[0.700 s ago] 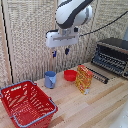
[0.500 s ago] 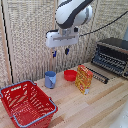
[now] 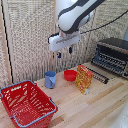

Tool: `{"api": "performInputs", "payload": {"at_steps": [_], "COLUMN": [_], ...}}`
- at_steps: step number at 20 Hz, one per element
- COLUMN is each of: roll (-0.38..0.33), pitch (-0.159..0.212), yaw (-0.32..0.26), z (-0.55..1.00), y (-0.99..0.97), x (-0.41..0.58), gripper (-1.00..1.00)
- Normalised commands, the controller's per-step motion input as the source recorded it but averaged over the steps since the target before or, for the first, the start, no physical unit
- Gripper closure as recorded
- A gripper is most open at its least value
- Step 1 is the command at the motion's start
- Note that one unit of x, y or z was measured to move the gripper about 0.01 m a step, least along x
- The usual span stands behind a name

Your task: Kindly position your hand close to the oven tray's handle. Softly yet firmly grasp the handle using your hand. Slowly and with caution, draw the tray out until it is fully stretched out.

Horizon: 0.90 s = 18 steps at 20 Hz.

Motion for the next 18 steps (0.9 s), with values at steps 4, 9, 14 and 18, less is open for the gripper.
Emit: {"api": "performInputs", "payload": {"at_steps": [4, 9, 14, 18], "roll": [-0.375, -0.375, -0.375, -0.334], "pitch": [0.000, 0.000, 0.000, -0.021], "yaw": [0.111, 0.103, 0.096, 0.092], "z": [-0.03, -0.03, 0.00, 0.07], "y": [-0.16, -0.11, -0.07, -0.04], "x": [0.000, 0.009, 0.070, 0.261], "gripper": [-1.00, -1.00, -1.00, -1.00]}}
